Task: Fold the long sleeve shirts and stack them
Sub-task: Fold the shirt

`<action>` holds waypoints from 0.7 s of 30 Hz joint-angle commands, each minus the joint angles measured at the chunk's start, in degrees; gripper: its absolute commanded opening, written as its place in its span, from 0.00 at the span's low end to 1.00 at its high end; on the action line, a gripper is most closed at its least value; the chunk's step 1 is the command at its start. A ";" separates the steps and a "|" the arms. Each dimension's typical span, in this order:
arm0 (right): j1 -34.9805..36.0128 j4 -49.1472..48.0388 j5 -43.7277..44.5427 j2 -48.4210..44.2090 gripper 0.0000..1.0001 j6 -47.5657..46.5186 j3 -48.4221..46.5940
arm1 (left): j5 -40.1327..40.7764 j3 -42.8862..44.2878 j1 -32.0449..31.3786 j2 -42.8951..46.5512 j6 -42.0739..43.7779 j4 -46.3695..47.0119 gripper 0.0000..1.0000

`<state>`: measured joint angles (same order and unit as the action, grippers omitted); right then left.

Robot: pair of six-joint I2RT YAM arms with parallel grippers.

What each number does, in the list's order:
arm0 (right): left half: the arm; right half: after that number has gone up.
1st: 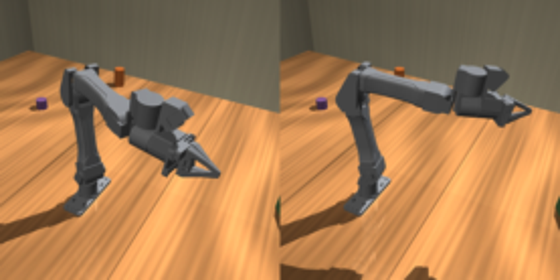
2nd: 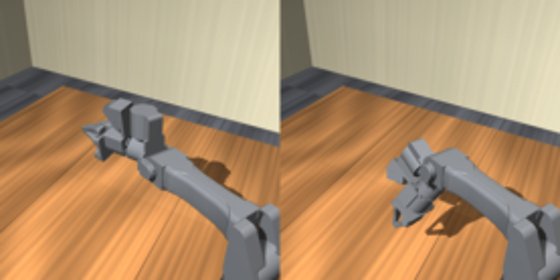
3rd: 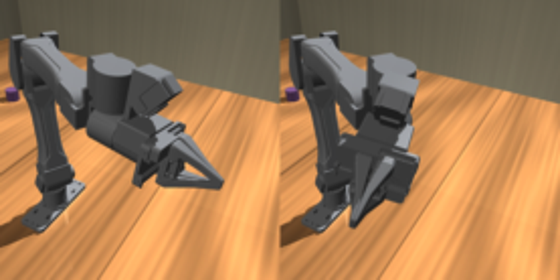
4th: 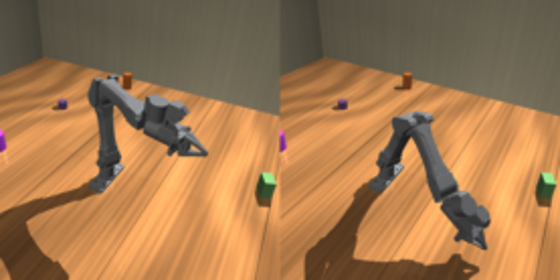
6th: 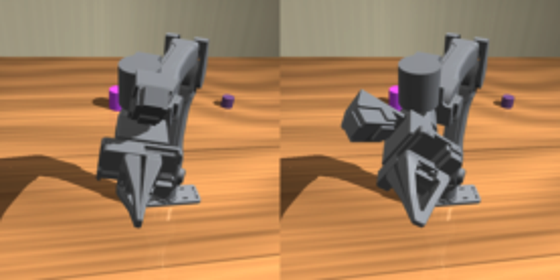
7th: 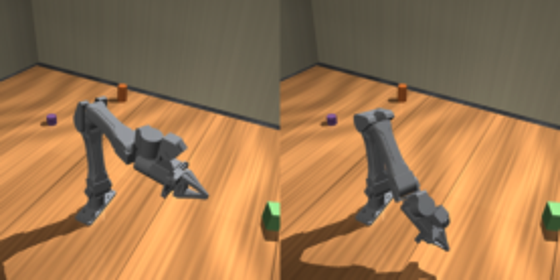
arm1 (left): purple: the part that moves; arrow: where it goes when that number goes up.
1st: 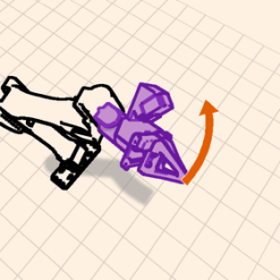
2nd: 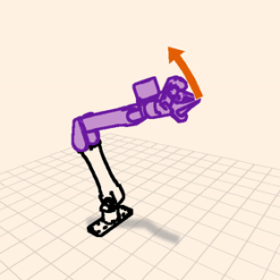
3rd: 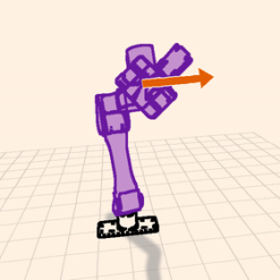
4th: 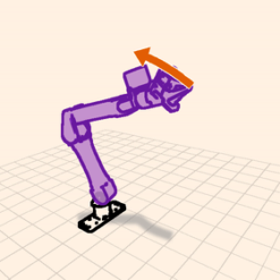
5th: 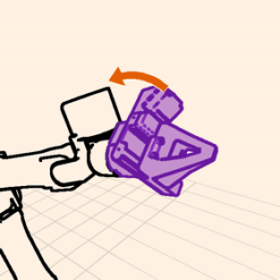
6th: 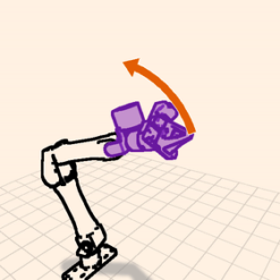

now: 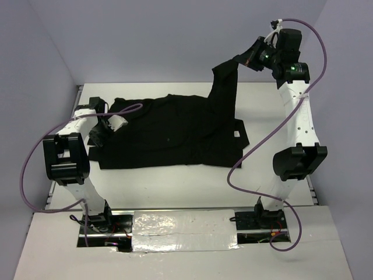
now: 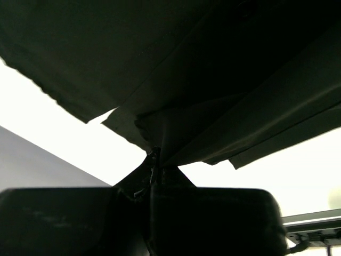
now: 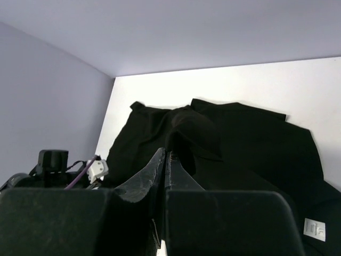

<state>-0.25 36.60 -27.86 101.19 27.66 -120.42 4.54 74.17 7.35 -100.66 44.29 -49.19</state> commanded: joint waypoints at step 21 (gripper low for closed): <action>4.20 -5.22 0.43 3.23 0.00 1.34 -2.10 | -8.93 12.31 9.86 -6.48 -22.57 2.34 0.51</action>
<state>2.94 34.65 -27.05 104.47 28.75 -121.56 -1.28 82.54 14.28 -107.13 27.03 -47.22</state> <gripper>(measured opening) 0.009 0.493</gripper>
